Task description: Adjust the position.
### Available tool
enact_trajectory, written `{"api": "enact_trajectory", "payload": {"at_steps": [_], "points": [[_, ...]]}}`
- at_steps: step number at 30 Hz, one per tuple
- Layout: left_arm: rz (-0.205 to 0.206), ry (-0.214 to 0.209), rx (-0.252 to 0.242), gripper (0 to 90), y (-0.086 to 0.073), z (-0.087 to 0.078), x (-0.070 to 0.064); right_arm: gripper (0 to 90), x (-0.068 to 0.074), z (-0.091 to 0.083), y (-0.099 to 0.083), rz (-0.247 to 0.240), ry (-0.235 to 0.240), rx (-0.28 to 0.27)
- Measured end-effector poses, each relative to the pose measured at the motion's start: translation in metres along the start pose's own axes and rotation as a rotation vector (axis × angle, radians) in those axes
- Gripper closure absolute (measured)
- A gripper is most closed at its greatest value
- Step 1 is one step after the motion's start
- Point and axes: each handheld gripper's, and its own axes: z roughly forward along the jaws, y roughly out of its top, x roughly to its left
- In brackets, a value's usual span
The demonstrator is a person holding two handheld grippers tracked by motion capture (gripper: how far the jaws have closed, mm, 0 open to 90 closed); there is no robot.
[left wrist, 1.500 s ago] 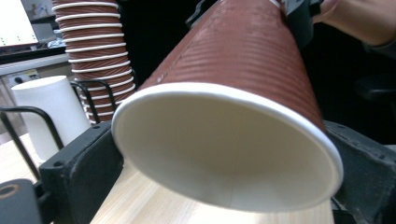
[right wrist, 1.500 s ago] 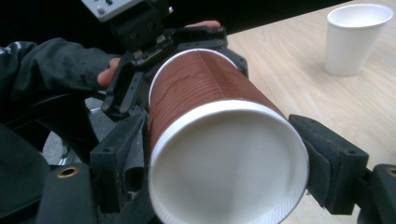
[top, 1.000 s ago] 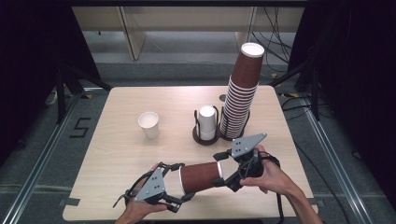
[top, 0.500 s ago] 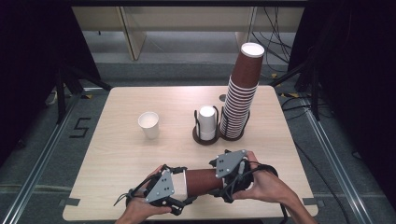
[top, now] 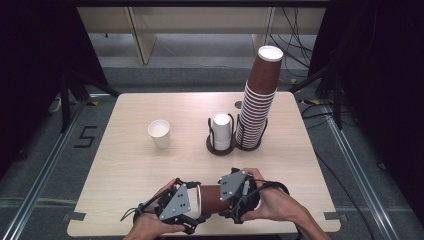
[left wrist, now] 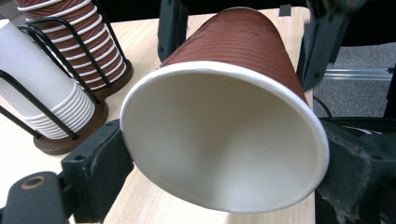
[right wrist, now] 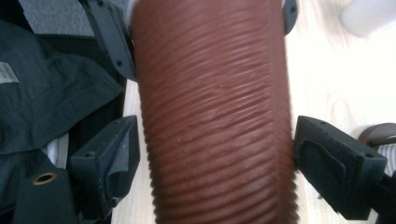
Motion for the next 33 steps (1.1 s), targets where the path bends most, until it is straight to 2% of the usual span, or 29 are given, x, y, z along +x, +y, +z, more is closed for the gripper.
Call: {"api": "enact_trajectory", "payload": {"at_steps": [2,3,4,5,6,7,9,11,12,13,14,16,22,24,25,27,29,33], "points": [[-0.009,-0.005,-0.001,11.9,0.001,0.0,-0.001,16.2,0.002,0.004,-0.001,0.0,0.018,0.014],[-0.009,-0.005,0.0,11.9,0.001,0.0,-0.001,17.1,0.004,0.005,-0.001,0.037,0.014,0.025],[-0.01,-0.008,-0.002,11.9,0.001,0.0,-0.001,17.7,0.002,0.007,-0.001,0.001,0.014,0.022],[-0.009,-0.012,-0.005,11.7,0.0,0.0,-0.002,19.5,0.002,0.008,-0.001,0.002,0.016,0.026],[-0.012,-0.011,-0.014,11.6,0.0,0.0,-0.002,20.5,0.0,0.007,-0.001,-0.034,0.004,0.028],[-0.014,-0.014,-0.015,11.3,-0.001,-0.001,-0.001,20.7,0.0,0.007,-0.002,-0.033,0.007,0.019],[-0.032,-0.018,-0.047,10.1,-0.002,-0.001,0.001,20.8,-0.001,0.007,-0.004,-0.009,0.027,0.001],[-0.067,-0.023,-0.095,8.2,-0.005,0.0,0.002,20.5,-0.002,0.005,-0.005,-0.023,0.03,-0.011],[-0.086,-0.025,-0.125,7.6,-0.007,0.0,0.003,20.5,-0.004,0.004,-0.006,-0.025,0.036,-0.026],[-0.108,-0.029,-0.148,7.2,-0.008,0.0,0.004,20.6,-0.003,0.002,-0.008,0.012,0.043,-0.036],[-0.12,-0.034,-0.172,7.5,-0.009,0.0,0.005,20.7,-0.006,0.002,-0.009,0.002,0.054,-0.066],[-0.155,-0.04,-0.222,7.1,-0.012,-0.001,0.007,20.7,-0.01,0.0,-0.014,0.016,0.068,-0.109],[-0.264,-0.059,-0.323,7.0,-0.018,-0.002,0.012,20.7,-0.018,-0.01,-0.024,0.077,0.07,-0.231],[-0.287,-0.059,-0.361,8.1,-0.018,-0.001,0.012,20.7,-0.019,-0.014,-0.026,0.112,0.096,-0.282],[-0.296,-0.059,-0.358,8.5,-0.018,-0.003,0.013,20.6,-0.02,-0.016,-0.027,0.119,0.096,-0.296],[-0.311,-0.067,-0.385,9.1,-0.017,-0.003,0.012,20.6,-0.021,-0.016,-0.027,0.104,0.079,-0.305],[-0.311,-0.059,-0.394,8.2,-0.016,-0.003,0.012,20.5,-0.021,-0.015,-0.026,0.122,0.103,-0.325],[-0.322,-0.042,-0.404,6.0,-0.014,-0.003,0.01,20.3,-0.019,-0.01,-0.024,0.131,0.118,-0.336]]}}
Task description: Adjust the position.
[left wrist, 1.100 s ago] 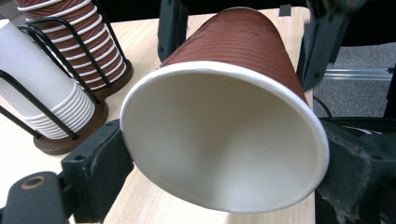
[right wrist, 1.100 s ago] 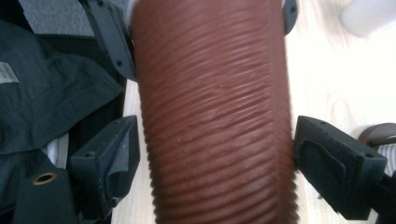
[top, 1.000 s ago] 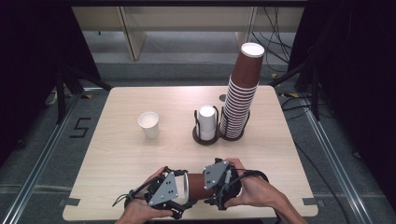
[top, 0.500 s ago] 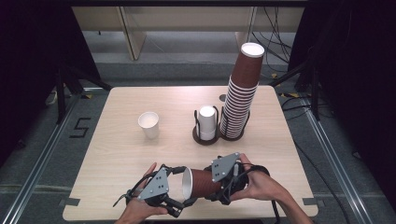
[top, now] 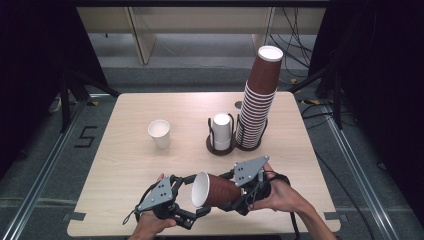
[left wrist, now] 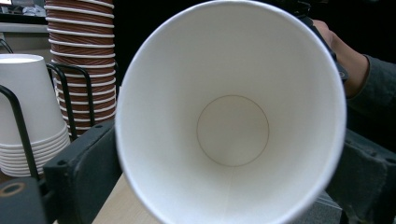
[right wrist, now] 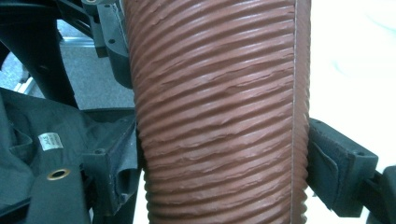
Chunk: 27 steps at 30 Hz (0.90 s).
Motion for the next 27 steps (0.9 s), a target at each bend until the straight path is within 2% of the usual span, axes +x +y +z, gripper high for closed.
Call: {"api": "enact_trajectory", "payload": {"at_steps": [3,6,13,15,17,18,20,23,27], "points": [[-0.011,-0.002,-0.006,5.5,0.001,0.0,0.0,20.3,0.0,0.004,0.0,0.008,0.008,-0.008],[-0.002,0.012,-0.001,5.0,0.0,-0.001,-0.001,20.2,-0.001,0.007,-0.001,0.003,0.013,-0.013],[0.023,0.0,0.03,9.2,0.0,-0.001,0.001,20.3,-0.001,0.016,-0.007,0.043,0.024,-0.002],[0.029,0.001,0.04,9.8,0.0,0.0,0.001,19.2,-0.001,0.016,-0.007,0.032,0.008,0.012],[0.041,0.009,0.045,10.2,0.001,0.0,0.0,16.3,0.0,0.016,-0.008,0.048,-0.001,0.035],[0.035,0.005,0.036,10.4,0.001,0.0,0.001,15.8,0.0,0.015,-0.009,0.048,-0.014,0.046],[0.044,0.018,0.05,10.6,0.003,-0.003,0.001,16.2,0.001,0.011,-0.01,0.04,-0.031,0.074],[0.041,0.028,0.051,10.7,0.005,-0.004,0.002,15.8,0.002,0.008,-0.01,0.035,-0.061,0.083],[0.043,0.033,0.069,10.7,0.006,-0.004,0.002,16.0,0.003,0.01,-0.01,0.017,-0.077,0.096]]}}
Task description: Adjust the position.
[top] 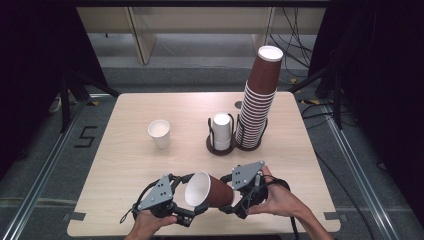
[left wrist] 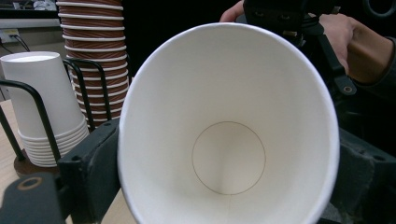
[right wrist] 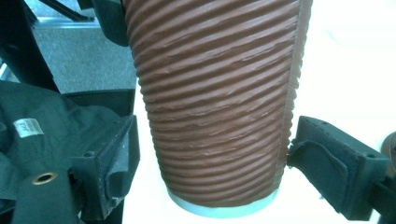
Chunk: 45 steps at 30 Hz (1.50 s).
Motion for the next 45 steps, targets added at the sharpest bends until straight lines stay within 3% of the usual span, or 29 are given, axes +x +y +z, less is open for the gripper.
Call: {"api": "enact_trajectory", "payload": {"at_steps": [3,4,7,8,10,12,16,21,25,28,30,36,37,38,43,45], "points": [[-0.004,-0.005,0.004,10.6,-0.001,0.001,-0.001,19.6,0.002,0.005,0.0,-0.006,0.008,0.015],[-0.006,-0.008,0.001,10.3,-0.001,0.001,-0.001,22.8,0.001,0.007,-0.001,-0.028,0.0,0.012],[-0.004,-0.003,-0.019,8.1,-0.002,0.003,-0.002,23.4,0.003,0.011,-0.002,-0.016,0.016,0.006],[-0.013,-0.009,-0.051,7.2,-0.003,0.004,-0.002,23.5,0.002,0.012,-0.002,-0.017,0.023,-0.007],[-0.034,0.012,-0.053,5.6,-0.003,0.003,-0.002,23.6,0.0,0.014,-0.005,0.014,0.055,-0.057],[-0.062,0.007,-0.073,5.4,-0.004,0.004,-0.002,23.6,-0.001,0.017,-0.007,0.042,0.075,-0.112],[-0.064,0.007,-0.075,6.9,-0.006,0.006,-0.004,23.6,-0.001,0.019,-0.006,0.068,0.105,-0.169],[-0.073,-0.007,-0.083,10.9,-0.005,0.005,-0.003,22.9,0.0,0.021,-0.005,0.066,0.092,-0.169],[-0.064,-0.004,-0.073,12.8,-0.005,0.004,-0.002,19.6,-0.001,0.023,-0.008,0.099,0.106,-0.157],[-0.062,0.009,-0.076,13.6,-0.003,0.002,-0.001,16.2,-0.003,0.023,-0.011,0.11,0.08,-0.135],[-0.061,0.025,-0.066,13.7,-0.002,0.0,0.001,16.0,-0.005,0.02,-0.013,0.107,0.064,-0.132],[-0.061,0.092,-0.043,13.8,-0.004,-0.003,0.008,17.3,-0.012,0.01,-0.024,0.159,0.009,-0.131],[-0.058,0.12,-0.009,13.8,-0.004,-0.005,0.008,17.7,-0.013,0.008,-0.026,0.17,-0.001,-0.132],[-0.06,0.131,-0.008,13.8,-0.004,-0.005,0.01,17.8,-0.014,0.006,-0.028,0.178,-0.015,-0.127],[-0.016,0.224,0.058,13.8,-0.005,-0.007,0.013,18.7,-0.017,-0.002,-0.036,0.195,-0.077,-0.117],[0.021,0.25,0.09,13.7,-0.006,-0.007,0.014,18.5,-0.017,-0.003,-0.04,0.211,-0.092,-0.118]]}}
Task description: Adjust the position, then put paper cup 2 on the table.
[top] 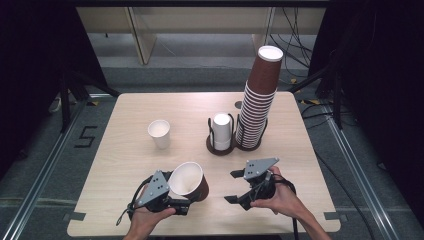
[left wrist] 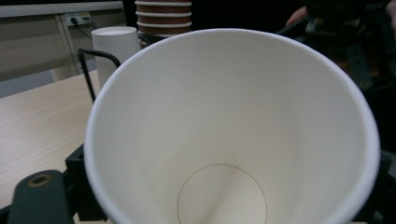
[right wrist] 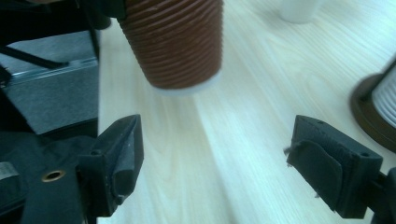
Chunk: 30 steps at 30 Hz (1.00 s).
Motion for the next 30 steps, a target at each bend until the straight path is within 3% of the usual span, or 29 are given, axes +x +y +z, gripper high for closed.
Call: {"api": "enact_trajectory", "payload": {"at_steps": [2,9,17,23,30], "points": [[-0.025,0.008,0.001,13.7,-0.001,0.001,0.002,18.3,-0.001,-0.001,-0.003,0.009,-0.012,0.003],[-0.015,0.087,0.042,13.6,-0.004,-0.002,0.008,16.4,-0.005,-0.004,-0.01,0.038,-0.04,0.014],[-0.036,0.187,0.091,13.4,-0.006,-0.007,0.02,16.9,-0.005,-0.005,-0.015,0.046,-0.057,0.022],[-0.046,0.224,0.11,13.3,-0.01,-0.008,0.026,17.0,-0.007,-0.007,-0.019,0.066,-0.068,0.023],[-0.046,0.252,0.131,13.2,-0.013,-0.01,0.03,16.9,-0.007,-0.009,-0.022,0.058,-0.089,0.023]]}}
